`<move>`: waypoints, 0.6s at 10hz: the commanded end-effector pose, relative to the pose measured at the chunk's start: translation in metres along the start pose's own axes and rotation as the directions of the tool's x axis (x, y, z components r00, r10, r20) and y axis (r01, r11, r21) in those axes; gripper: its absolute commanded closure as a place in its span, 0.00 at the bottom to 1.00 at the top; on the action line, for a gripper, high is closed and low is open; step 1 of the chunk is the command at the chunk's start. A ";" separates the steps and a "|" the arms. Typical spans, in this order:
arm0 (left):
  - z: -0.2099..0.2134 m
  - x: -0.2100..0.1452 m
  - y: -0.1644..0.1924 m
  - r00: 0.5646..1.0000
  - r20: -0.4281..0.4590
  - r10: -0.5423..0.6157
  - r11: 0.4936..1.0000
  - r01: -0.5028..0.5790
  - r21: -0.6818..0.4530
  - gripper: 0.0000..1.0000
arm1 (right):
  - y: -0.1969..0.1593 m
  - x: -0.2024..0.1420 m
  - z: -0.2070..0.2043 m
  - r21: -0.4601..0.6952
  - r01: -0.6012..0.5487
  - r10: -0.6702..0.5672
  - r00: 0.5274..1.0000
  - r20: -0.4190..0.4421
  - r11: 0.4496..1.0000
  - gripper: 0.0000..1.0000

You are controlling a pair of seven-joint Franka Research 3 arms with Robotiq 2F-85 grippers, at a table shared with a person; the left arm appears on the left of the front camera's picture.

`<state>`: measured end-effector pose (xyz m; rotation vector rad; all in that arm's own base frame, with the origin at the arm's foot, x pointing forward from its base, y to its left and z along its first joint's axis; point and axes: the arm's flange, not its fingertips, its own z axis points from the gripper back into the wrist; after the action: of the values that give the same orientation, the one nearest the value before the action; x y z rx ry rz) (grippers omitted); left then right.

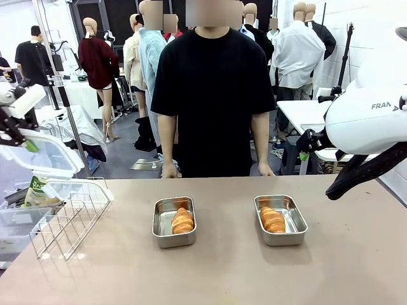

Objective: Place the bread in airtight containers.
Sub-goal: Pick up one Airtight Container lid and hand it to the human.

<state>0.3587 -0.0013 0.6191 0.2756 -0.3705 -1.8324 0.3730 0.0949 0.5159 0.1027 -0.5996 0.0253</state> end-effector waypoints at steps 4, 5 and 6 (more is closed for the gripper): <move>-0.004 0.051 0.057 0.990 0.010 -0.138 0.987 0.136 0.089 1.00 | 0.001 0.000 -0.001 0.001 0.001 -0.001 1.000 0.003 1.000 0.00; -0.008 0.063 0.066 0.990 0.016 -0.137 0.984 0.134 0.119 1.00 | 0.001 0.000 -0.001 0.001 0.001 -0.001 1.000 0.003 1.000 0.00; -0.009 0.075 0.076 0.991 0.016 -0.136 0.978 0.131 0.161 1.00 | 0.001 0.000 -0.001 0.001 0.001 -0.001 1.000 0.003 1.000 0.00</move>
<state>0.4004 -0.0854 0.6361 0.3853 -0.4712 -1.9621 0.3730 0.0951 0.5159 0.1026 -0.5996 0.0258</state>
